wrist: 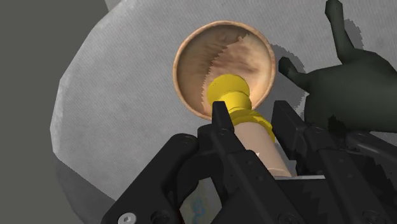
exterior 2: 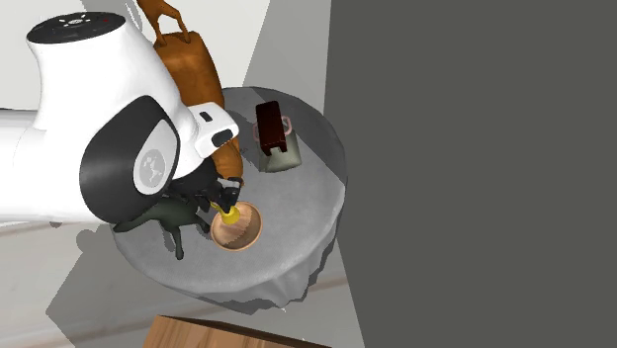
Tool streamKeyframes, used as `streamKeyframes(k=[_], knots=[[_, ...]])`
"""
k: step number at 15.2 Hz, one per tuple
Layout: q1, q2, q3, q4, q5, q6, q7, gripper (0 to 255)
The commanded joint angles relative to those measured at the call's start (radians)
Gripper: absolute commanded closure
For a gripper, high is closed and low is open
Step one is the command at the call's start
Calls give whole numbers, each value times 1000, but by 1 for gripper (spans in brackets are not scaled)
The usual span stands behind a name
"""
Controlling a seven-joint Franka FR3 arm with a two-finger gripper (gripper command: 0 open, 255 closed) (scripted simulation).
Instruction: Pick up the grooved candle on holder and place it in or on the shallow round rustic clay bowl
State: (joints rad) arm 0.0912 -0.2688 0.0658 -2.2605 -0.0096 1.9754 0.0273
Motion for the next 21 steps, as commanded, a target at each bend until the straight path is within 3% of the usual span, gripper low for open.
streamKeyframes(k=[1, 11, 18, 19, 21], knots=[[-1, 9, -1, -21, -1, 30, -1, 255], [-1, 59, 2, -108, -5, 167, 5, 255], [-1, 59, 2, -108, -5, 167, 5, 255], [-1, 59, 1, -108, -5, 167, 5, 0], [-1, 59, 1, -108, -5, 167, 5, 0]])
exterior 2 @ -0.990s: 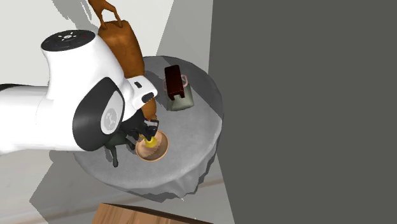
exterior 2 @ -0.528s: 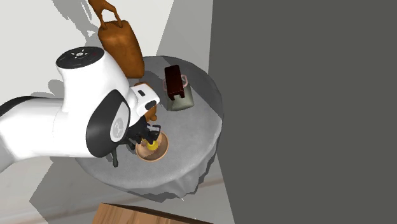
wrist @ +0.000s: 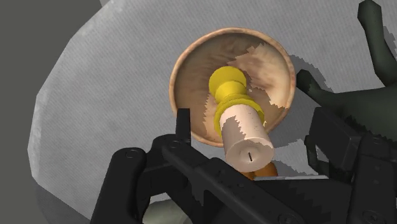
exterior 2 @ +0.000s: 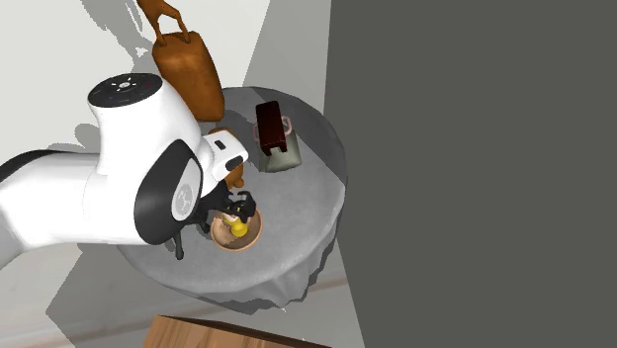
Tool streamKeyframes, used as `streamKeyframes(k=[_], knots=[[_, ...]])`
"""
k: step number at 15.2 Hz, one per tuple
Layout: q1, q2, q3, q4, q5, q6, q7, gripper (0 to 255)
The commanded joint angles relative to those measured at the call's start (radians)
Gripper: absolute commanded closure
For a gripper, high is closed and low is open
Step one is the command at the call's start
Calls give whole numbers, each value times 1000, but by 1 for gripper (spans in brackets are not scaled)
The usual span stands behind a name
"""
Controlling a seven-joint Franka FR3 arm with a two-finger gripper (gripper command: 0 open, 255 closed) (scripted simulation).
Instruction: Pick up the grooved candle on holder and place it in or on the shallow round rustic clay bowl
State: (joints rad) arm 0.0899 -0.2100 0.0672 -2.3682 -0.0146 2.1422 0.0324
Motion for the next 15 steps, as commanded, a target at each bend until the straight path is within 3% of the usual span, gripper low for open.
streamKeyframes(k=[1, 3, 7, 15], knots=[[0, 0, 0, 0, 0, 0, 0, 0], [0, 0, 0, 0, 0, 0, 0, 0], [2, -46, 0, 87, 4, -133, -3, 0], [2, -46, 0, 87, 4, -133, -3, 0]])
